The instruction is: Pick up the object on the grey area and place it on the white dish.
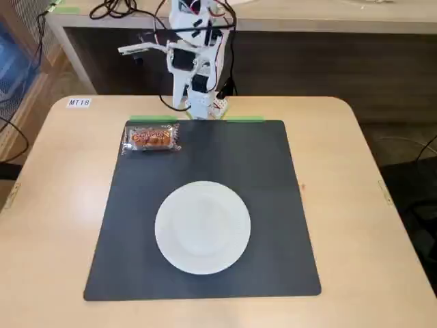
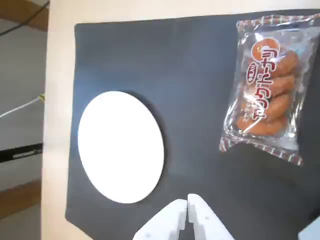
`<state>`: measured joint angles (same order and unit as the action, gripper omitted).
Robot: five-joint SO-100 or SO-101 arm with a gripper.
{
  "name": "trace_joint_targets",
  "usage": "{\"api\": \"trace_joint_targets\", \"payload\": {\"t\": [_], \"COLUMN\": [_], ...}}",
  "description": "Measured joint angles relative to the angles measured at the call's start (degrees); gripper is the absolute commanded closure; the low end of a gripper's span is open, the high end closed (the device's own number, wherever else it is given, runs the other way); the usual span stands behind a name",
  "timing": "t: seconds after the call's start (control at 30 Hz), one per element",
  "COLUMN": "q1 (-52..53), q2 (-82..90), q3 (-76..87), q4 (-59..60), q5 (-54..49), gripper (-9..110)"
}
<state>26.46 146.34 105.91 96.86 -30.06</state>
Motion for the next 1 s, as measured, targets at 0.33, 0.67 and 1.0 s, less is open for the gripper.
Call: {"api": "trace_joint_targets", "payload": {"t": [0.33, 0.67, 1.0], "q1": [16.52, 23.64, 26.46], "q2": [-12.74, -24.35, -36.30], "q3": [3.43, 4.13, 3.78], "q4": [0.09, 0.09, -0.88], "q5": [-6.94, -9.14, -11.69], "gripper": [101, 101, 93]}}
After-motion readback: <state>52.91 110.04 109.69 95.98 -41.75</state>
